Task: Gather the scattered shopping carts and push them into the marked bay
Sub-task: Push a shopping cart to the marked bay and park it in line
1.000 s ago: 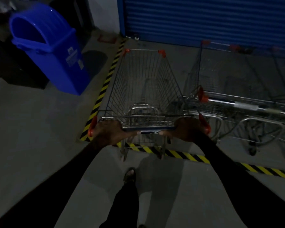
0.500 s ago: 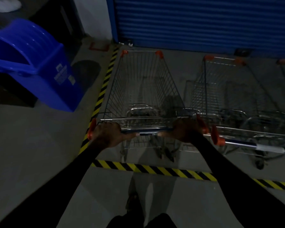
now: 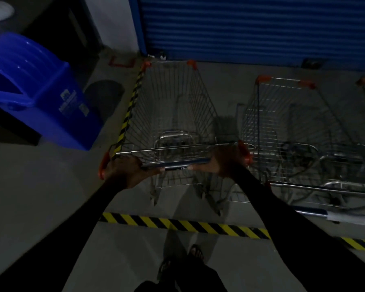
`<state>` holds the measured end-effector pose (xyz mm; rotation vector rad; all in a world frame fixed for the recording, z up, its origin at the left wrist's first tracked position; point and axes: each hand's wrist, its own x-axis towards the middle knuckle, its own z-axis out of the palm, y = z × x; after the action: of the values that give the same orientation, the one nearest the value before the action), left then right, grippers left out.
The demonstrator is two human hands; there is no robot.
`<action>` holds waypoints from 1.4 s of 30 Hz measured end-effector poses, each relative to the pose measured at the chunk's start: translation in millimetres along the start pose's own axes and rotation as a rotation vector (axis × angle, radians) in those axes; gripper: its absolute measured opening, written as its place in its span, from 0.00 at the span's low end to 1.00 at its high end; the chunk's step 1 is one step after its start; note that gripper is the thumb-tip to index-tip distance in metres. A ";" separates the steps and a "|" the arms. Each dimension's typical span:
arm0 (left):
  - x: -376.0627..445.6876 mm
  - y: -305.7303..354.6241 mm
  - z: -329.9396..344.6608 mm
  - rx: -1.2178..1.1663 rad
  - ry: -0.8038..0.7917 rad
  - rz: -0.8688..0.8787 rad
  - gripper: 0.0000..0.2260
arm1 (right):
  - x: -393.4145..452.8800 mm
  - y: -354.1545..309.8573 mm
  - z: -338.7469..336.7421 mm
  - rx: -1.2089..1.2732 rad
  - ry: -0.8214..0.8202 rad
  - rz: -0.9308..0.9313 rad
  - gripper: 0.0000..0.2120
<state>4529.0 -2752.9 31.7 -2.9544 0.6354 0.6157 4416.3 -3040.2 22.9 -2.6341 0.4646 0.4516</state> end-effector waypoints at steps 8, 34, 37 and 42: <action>13.3 3.2 9.0 -0.075 0.096 0.004 0.47 | 8.0 4.5 -7.6 0.116 -0.002 -0.136 0.18; -20.8 102.8 43.6 -0.341 0.450 0.949 0.16 | -184.5 22.6 81.2 0.419 0.942 0.372 0.21; -38.9 118.0 45.6 -0.327 0.390 1.018 0.14 | -219.8 16.8 95.2 0.411 0.941 0.500 0.20; -77.3 143.0 44.9 -0.358 0.326 1.165 0.12 | -276.6 1.9 118.0 0.419 1.007 0.675 0.15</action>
<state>4389.8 -2847.8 24.8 -2.6835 2.5390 0.2522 4141.1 -2919.1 26.3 -2.0464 1.5564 -0.7749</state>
